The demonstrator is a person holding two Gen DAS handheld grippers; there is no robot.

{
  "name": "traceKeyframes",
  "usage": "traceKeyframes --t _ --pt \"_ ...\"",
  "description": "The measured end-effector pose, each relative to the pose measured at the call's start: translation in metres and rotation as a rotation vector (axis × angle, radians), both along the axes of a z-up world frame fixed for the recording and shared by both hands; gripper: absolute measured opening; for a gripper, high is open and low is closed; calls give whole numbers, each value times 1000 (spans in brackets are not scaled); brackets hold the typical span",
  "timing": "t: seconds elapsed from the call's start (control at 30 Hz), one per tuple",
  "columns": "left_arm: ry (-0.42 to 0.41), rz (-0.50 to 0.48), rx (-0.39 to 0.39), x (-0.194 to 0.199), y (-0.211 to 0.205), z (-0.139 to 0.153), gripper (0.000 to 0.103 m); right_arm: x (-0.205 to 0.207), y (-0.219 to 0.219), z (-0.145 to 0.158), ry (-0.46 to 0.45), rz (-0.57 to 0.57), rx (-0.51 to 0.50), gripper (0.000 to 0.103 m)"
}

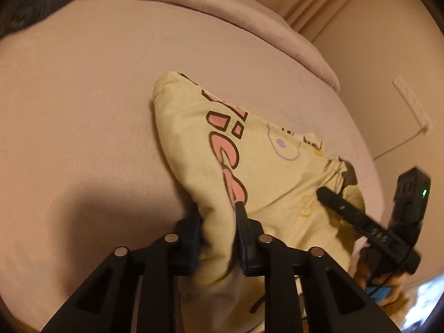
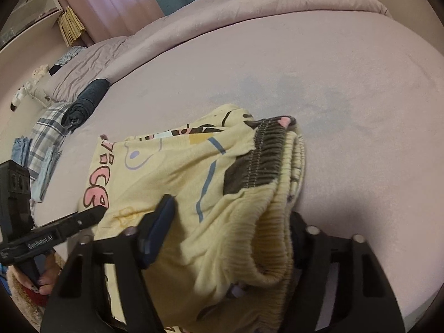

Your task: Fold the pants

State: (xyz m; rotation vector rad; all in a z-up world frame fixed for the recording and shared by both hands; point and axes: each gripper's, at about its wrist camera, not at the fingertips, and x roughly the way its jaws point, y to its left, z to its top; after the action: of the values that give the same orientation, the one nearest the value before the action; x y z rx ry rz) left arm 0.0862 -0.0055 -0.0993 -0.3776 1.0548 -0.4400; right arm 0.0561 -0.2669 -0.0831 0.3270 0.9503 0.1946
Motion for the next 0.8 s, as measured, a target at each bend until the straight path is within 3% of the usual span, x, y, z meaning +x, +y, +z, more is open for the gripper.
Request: traceKeyframes --t 0.03,0.07,0.1,0.5,0.8 --pt "-3 -1 1 -2 1 3 17 -2 0 2 -2 5 3 44" --pt "-11 -3 5 -4 1 8 16 -3 -1 4 -5 13 13 29" --pt "-31 -6 7 -8 0 17 16 -4 0 7 -6 24 38 23" --pt "-188 -26 -55 -14 31 100 15 -13 11 78 -186 28 67 22" --pt "-230 55 12 30 60 122 16 33 47 103 -255 74 70 22"
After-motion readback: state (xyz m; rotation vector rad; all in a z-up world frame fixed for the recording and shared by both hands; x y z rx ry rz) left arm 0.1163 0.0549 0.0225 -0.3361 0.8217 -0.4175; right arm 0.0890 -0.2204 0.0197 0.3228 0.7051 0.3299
